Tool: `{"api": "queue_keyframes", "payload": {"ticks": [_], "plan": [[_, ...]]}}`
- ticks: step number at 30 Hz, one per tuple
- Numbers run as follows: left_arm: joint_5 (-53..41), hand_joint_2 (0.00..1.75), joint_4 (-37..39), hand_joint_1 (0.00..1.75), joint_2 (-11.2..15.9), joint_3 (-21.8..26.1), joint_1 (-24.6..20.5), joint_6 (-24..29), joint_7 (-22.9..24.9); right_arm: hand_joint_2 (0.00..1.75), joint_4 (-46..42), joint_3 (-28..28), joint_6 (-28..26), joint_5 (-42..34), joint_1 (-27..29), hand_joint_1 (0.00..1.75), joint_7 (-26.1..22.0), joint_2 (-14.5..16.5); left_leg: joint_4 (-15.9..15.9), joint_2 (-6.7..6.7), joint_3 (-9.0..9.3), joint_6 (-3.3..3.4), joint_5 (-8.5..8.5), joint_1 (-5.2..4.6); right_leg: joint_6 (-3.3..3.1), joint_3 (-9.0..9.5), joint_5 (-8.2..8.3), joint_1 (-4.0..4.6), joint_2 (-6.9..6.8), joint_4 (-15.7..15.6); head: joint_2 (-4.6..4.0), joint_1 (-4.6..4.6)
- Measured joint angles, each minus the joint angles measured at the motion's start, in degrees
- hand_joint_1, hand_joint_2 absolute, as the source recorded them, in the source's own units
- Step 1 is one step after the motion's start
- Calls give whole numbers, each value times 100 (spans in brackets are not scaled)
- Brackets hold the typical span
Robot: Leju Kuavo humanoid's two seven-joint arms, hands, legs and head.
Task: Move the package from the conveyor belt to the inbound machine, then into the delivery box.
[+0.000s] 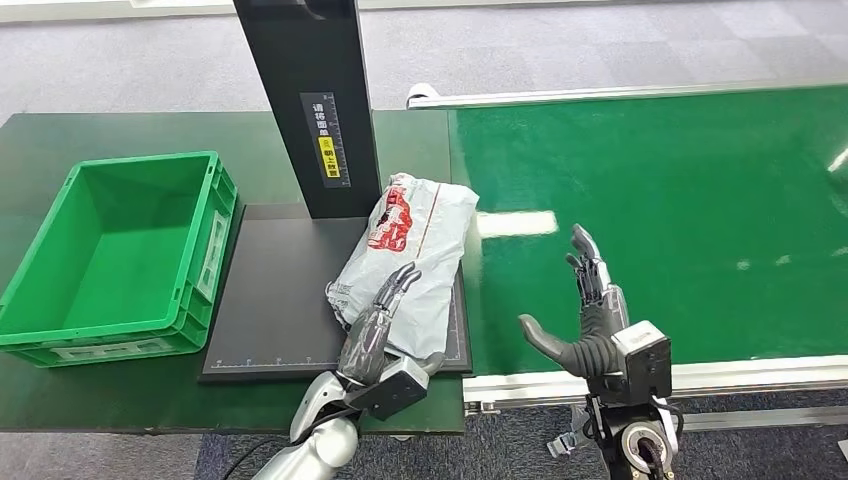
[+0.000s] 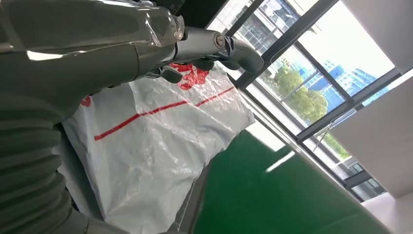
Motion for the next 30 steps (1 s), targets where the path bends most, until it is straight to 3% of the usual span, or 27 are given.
{"api": "queue_keyframes", "payload": {"ticks": [6, 12, 23, 24, 27, 28, 30], "plan": [[-304, 175, 1205, 0, -156, -201, -459, 431, 107, 175, -235, 117, 26, -105, 94, 0, -181, -28, 0, -1, -1, 0, 0, 0, 0, -2, 0, 0, 0, 0, 0, -1], [-730, 175, 2217, 0, -287, -373, -897, 769, 679, 175, -334, 321, 36, -260, 68, 0, -241, -80, 0, 0, -1, 0, 0, 0, 0, 0, 0, 1, 0, 1, 0, -1], [-777, 175, 2848, 0, -402, -478, -1265, 783, 844, 175, -332, 509, 52, -308, -73, 0, -242, -107, 0, -5, 13, 1, 2, 0, 0, 21, 0, 0, -2, 0, -1, 0], [-777, 175, 2866, 11, -406, -479, -1276, 783, 848, 175, -332, 513, 52, -308, -74, 0, -241, -108, 0, -6, 17, 1, 2, 0, 0, 24, 0, 0, -2, 0, -1, 0], [-777, 175, 2915, 140, -420, -484, -1299, 779, 909, 175, -329, 525, 53, -314, -84, 0, -242, -110, 0, -8, 24, 1, 2, 0, 0, 32, 0, 0, -2, 0, 0, -1], [-777, 175, 2931, 173, -425, -488, -1306, 778, 944, 175, -322, 536, 56, -321, -101, 0, -242, -111, -1, -8, 25, 1, 2, 0, 0, 34, 1, 0, -1, 0, 0, -1], [-770, 175, 2962, 175, -433, -498, -1341, 805, 1023, 175, -288, 575, 64, -340, -176, 0, -243, -110, -1, -5, 27, 2, 3, 0, -2, 37, 2, 0, -1, 1, 0, -1]]}}
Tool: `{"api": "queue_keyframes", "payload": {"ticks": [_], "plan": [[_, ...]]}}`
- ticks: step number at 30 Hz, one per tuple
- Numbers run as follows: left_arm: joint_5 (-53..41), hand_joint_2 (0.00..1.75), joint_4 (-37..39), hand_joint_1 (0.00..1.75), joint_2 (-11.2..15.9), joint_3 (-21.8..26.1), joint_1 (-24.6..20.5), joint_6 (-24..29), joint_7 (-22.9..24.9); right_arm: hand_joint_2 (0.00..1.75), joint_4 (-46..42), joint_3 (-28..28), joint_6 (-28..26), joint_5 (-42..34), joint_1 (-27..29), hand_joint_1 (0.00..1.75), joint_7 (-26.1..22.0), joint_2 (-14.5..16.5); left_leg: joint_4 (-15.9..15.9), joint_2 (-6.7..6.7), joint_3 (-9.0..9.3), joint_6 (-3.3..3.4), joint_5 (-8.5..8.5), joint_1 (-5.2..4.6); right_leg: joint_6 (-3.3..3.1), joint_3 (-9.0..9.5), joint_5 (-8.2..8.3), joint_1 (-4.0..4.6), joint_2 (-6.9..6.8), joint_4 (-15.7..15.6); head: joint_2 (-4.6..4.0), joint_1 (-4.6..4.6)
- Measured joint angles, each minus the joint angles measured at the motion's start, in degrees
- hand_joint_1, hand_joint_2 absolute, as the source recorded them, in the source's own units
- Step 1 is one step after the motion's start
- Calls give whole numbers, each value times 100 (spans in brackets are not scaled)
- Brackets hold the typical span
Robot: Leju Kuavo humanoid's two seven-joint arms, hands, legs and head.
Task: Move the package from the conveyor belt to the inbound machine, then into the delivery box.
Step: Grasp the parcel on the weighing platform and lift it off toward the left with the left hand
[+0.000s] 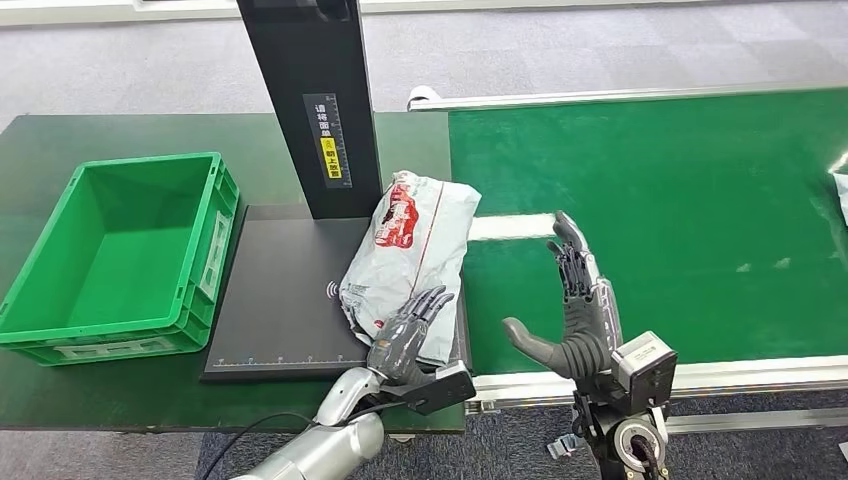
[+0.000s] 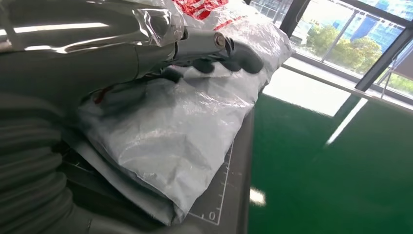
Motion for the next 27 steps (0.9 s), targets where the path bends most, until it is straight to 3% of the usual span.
{"api": "queue_keyframes", "payload": {"ticks": [13, 20, 23, 27], "plan": [[325, 175, 86, 175, 199, 468, -150, 798, -314, 175, 352, 132, -97, -157, -441, 0, -7, 2, -1, 1, -5, 1, 10, 1, -3, -9, 8, 1, 0, 2, 0, 0], [104, 175, -68, 175, 428, 874, -169, 924, -354, 175, 389, 131, -159, -192, -459, 0, -44, -19, -1, 2, -5, 1, 11, 1, -3, -10, 8, 2, 0, 2, 0, 1], [-945, 175, -596, 175, 507, 1443, -26, 930, -547, 175, 394, 126, -223, -209, -457, 0, -56, -44, 0, 3, -5, 1, 12, 1, -4, -14, 8, 2, 1, 2, 1, 0], [-2444, 175, -2001, 175, 443, 2694, 202, 936, -1306, 175, 424, 86, -291, -229, -442, 0, -71, -89, 0, 10, -10, 1, 12, 1, -4, -21, 9, 2, 4, 3, 1, 0]]}}
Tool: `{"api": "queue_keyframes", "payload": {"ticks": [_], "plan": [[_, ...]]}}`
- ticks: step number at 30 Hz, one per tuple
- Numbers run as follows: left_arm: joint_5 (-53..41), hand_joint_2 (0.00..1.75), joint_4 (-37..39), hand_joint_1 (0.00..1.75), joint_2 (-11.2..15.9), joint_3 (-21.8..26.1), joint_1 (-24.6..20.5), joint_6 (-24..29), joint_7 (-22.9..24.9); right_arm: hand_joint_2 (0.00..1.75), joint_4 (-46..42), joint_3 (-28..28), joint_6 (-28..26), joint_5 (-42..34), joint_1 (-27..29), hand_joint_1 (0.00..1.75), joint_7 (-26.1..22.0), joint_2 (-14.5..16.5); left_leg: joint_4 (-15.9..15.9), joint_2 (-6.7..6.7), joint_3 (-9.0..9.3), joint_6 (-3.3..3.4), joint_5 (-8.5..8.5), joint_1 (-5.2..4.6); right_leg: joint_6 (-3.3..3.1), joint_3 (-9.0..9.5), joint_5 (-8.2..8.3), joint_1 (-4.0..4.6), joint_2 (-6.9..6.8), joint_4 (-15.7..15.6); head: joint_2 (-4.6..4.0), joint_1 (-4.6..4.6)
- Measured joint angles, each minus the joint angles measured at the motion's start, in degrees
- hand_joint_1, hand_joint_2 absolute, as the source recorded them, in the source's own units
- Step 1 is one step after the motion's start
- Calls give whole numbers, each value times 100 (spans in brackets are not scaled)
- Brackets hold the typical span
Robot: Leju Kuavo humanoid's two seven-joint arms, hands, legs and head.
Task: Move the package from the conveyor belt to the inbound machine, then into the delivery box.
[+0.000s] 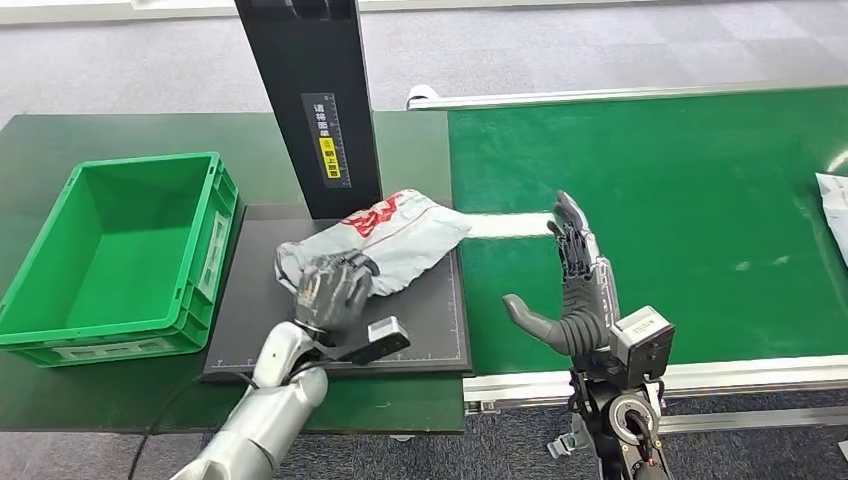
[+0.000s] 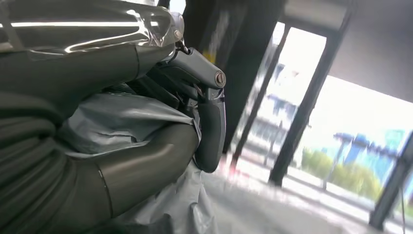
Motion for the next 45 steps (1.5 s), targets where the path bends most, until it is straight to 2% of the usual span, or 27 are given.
{"api": "queue_keyframes", "payload": {"ticks": [4, 9, 11, 13, 15, 18, 23, 28, 31, 36, 41, 45], "plan": [[-550, 175, -1405, 175, -17, 786, 44, -1, -143, 175, 10, -95, -107, -3, 77, 0, -9, -22, 0, 1, -7, 0, 0, 0, 0, -7, 0, 0, 1, 0, 2, 0], [-692, 175, -2329, 175, 13, 1204, 50, -2, -54, 175, 10, -179, -174, 1, 130, 0, -8, -41, 0, -1, -11, 0, 0, 1, 0, -9, 0, 2, 0, 0, 0, 1], [-892, 175, -2558, 175, 100, 1280, -7, -2, 186, 175, 8, -244, -284, 2, 164, 0, -8, -47, 0, -1, -12, 0, 0, 1, 0, -10, 0, 2, 0, 0, -1, 1], [-1124, 175, -2635, 175, 314, 1319, -203, -3, 627, 175, -5, -355, -416, -14, 235, 0, -8, -67, 0, -2, -12, -1, 2, 2, -1, -11, 1, 2, -1, 0, 1, 1], [-1256, 175, -2593, 175, 617, 1353, -498, -4, 1056, 175, -56, -494, -511, -40, 362, 0, -8, -99, 0, -2, -11, -3, 3, 4, -2, -11, 2, 4, -1, 0, 1, 0], [-1292, 175, -2444, 175, 1038, 1398, -890, -4, 1312, 175, -169, -679, -557, -75, 589, 0, -14, -139, 0, -2, -11, -4, 4, 6, -3, -11, 2, 6, -1, 2, 0, 0], [-1463, 175, -2251, 175, 1397, 1431, -1172, -7, 1553, 175, -313, -838, -569, -88, 798, 0, -17, -156, 0, 0, -14, -4, 3, 6, -3, -15, 1, 6, 0, 2, 1, 1], [-1888, 175, -1593, 175, 1925, 1438, -1568, -7, 2426, 175, -696, -1025, -646, -11, 1252, 0, -29, -111, -1, 0, -17, -5, 3, 7, -4, -20, 1, 8, 0, 2, -1, -1], [-1983, 175, -1050, 175, 2236, 1431, -1853, -7, 2756, 175, -895, -1138, -635, 16, 1456, 0, -29, -79, -1, 4, -17, -6, 3, 10, -6, -21, 0, 11, 2, 3, -1, 0], [-2000, 175, -316, 175, 2534, 1323, -2169, -7, 3049, 175, -1045, -1247, -627, 18, 1585, 0, -29, -36, -1, 4, -17, -6, 4, 10, -6, -20, 0, 11, 2, 3, 0, 1], [-1999, 175, 70, 175, 2684, 1009, -2247, -7, 3267, 175, -1062, -1283, -623, 5, 1597, 0, -29, -26, -1, 4, -18, -6, 4, 9, -6, -20, 1, 9, 2, 3, 1, 2], [-1979, 175, 229, 1, 2717, 911, -2248, -6, 3232, 175, -1076, -1286, -623, 3, 1616, 0, -29, -22, -1, 3, -19, -6, 4, 9, -6, -21, 1, 10, 2, 3, 1, 1]]}}
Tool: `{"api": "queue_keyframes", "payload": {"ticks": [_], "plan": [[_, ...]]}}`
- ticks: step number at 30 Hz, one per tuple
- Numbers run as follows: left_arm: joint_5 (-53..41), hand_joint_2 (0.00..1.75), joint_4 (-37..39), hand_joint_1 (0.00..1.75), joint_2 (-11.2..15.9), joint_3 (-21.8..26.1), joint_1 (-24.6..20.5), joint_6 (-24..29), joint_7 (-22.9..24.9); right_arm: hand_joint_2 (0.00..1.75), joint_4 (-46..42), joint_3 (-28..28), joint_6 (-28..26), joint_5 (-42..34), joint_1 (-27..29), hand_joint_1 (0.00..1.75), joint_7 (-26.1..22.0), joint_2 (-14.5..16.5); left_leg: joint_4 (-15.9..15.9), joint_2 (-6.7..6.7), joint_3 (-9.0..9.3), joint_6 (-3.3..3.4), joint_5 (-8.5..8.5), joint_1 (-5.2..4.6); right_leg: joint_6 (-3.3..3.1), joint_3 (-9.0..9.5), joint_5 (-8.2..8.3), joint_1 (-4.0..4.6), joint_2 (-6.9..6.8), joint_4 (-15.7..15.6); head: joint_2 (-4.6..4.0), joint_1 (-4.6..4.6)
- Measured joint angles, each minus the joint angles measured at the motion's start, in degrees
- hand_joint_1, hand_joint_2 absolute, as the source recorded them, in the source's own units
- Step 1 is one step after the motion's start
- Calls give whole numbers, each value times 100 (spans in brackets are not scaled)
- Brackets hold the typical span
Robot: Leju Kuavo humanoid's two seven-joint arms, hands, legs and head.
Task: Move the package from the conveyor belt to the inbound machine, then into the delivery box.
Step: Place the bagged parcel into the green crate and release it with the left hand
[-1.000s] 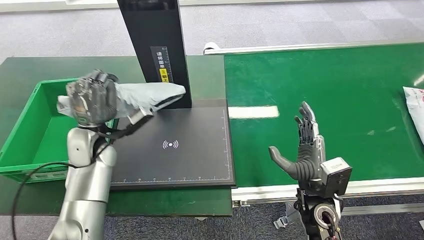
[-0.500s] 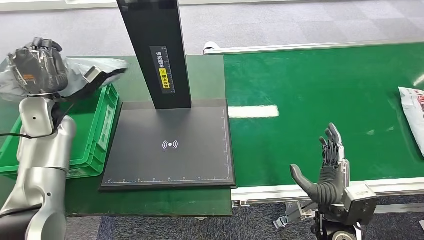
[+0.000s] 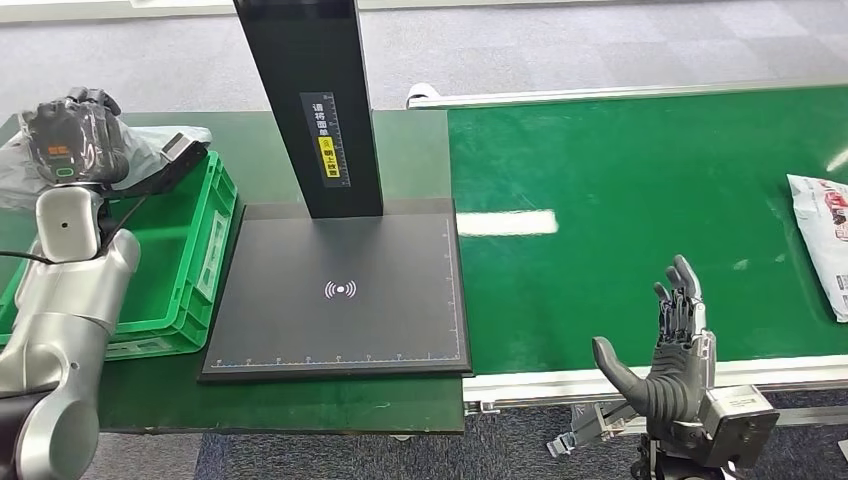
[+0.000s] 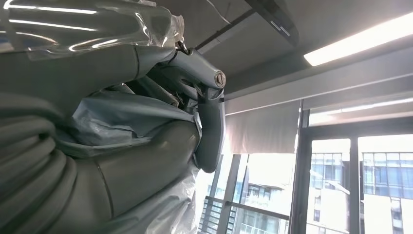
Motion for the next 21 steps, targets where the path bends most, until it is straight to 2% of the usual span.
{"api": "queue_keyframes", "payload": {"ticks": [6, 21], "plan": [[537, 175, 278, 0, -9, 18, -24, 2, -637, 175, -23, -1, 0, -3, 47, 0, 0, 1, 0, 1, 0, 0, 0, 1, 0, 0, 0, 1, 0, 0, -1, 0], [265, 175, 1053, 0, -39, 21, -238, 2, -546, 175, -69, -26, 136, 0, 150, 0, 38, -2, 0, 0, 0, 0, 0, 1, 0, 0, 0, 1, 0, 0, -1, 0]]}}
